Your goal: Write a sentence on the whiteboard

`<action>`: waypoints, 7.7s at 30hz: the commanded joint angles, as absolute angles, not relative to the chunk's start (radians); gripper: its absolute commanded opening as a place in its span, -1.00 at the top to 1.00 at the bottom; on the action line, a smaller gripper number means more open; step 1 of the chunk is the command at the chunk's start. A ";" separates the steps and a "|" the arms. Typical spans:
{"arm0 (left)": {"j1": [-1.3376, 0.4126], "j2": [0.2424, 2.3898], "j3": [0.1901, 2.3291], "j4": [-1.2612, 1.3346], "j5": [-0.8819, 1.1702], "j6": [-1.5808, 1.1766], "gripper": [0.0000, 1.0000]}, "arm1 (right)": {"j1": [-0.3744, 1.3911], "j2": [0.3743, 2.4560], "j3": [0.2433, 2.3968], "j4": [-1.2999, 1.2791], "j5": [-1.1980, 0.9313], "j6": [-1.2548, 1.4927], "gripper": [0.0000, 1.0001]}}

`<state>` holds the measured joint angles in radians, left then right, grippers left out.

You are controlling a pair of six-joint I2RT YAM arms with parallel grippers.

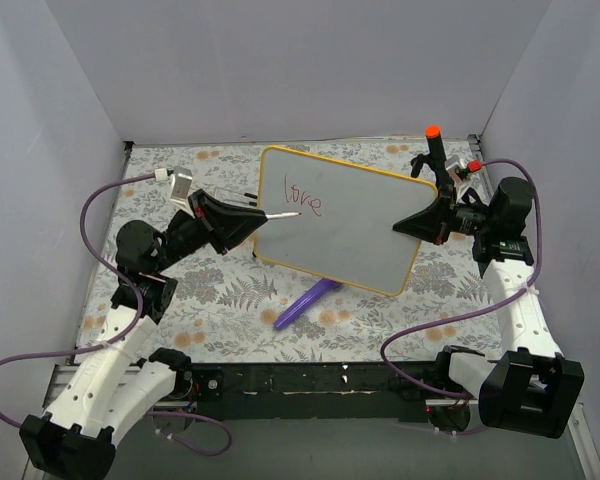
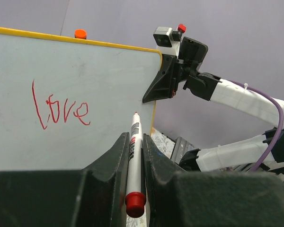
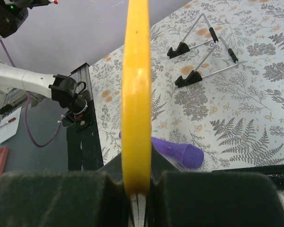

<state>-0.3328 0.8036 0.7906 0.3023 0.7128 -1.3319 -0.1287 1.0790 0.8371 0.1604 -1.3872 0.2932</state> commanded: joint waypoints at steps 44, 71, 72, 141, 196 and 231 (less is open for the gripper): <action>-0.459 0.825 0.753 0.308 0.603 -1.339 1.00 | -0.140 1.046 0.857 0.192 -1.414 0.270 0.97; -0.569 0.937 0.851 0.359 0.460 -1.328 1.00 | -0.143 1.054 0.864 0.184 -1.410 0.267 0.97; -0.575 0.934 0.851 0.354 0.445 -1.322 1.00 | -0.143 1.055 0.864 0.186 -1.410 0.267 0.97; -0.999 1.249 1.167 0.219 -0.407 -0.848 1.00 | -0.143 1.062 0.908 0.195 -1.341 0.442 0.97; -0.974 1.143 1.114 0.107 -0.334 -0.931 1.00 | -0.146 1.060 0.881 0.291 -1.358 0.517 0.97; -0.971 1.227 1.154 0.100 -0.296 -0.897 1.00 | -0.144 1.063 0.881 0.290 -1.361 0.512 0.97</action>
<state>-0.9768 1.2232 1.1194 0.1123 -0.3176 -0.9016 -0.1429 1.0863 0.8677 0.1936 -1.3197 0.4911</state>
